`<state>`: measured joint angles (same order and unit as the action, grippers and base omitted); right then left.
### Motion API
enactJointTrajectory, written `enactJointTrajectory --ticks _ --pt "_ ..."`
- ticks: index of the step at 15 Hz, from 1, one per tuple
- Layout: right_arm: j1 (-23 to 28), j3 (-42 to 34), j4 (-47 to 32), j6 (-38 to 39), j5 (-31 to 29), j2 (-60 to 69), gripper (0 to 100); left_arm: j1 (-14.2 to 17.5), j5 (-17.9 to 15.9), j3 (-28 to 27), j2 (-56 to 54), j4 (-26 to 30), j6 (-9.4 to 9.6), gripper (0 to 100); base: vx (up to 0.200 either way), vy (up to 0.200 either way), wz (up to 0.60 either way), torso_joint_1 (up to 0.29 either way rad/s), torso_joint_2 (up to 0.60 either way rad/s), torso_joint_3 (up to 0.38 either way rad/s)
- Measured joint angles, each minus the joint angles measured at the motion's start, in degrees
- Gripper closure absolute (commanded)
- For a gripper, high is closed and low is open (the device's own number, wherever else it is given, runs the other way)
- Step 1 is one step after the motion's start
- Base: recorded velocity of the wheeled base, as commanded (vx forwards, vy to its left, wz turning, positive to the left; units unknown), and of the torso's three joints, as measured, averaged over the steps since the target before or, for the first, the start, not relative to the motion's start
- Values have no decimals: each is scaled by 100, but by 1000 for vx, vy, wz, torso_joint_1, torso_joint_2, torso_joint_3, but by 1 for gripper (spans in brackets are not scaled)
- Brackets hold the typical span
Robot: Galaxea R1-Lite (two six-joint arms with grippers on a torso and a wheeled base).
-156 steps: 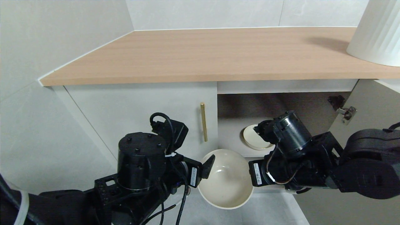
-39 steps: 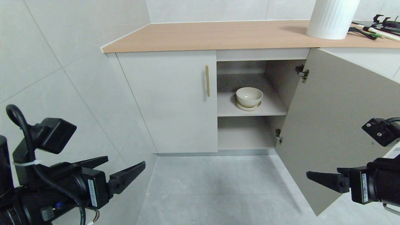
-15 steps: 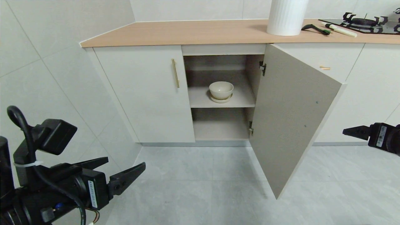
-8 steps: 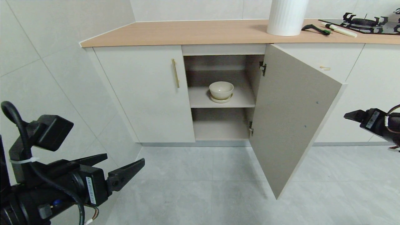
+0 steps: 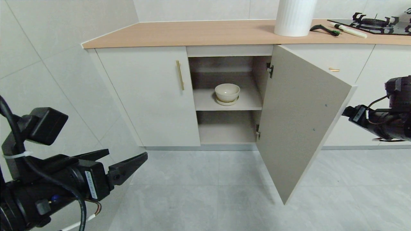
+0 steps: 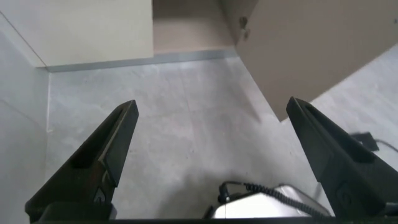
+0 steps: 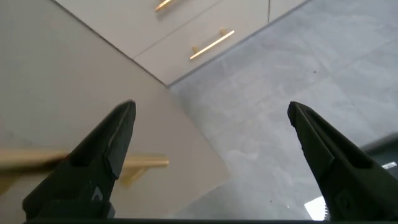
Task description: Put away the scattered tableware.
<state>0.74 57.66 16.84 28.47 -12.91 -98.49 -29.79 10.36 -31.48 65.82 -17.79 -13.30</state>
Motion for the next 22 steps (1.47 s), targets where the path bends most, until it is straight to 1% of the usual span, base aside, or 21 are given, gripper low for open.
enactJointTrajectory --ticks 3,5,11,14,18,22 --pt "-63 280 16 11 317 -379 0 99 -2 -116 13 -13 -2 0 0 0 0 0 0 0" --pt "-243 350 18 35 514 -514 0 113 -2 -146 13 -22 -5 0 0 0 0 0 0 0" --pt "-1499 673 29 87 600 -912 0 113 -7 -149 13 -22 4 0 0 0 0 0 0 0" --pt "-1942 868 260 388 627 -1165 0 118 15 -149 11 -20 4 0 0 0 0 0 0 0" --pt "-2144 905 768 503 681 -1467 0 118 61 -135 26 -16 11 0 0 0 0 0 0 0" --pt "-2188 926 906 556 675 -1716 0 113 132 -118 69 -11 6 0 0 0 0 0 0 0"
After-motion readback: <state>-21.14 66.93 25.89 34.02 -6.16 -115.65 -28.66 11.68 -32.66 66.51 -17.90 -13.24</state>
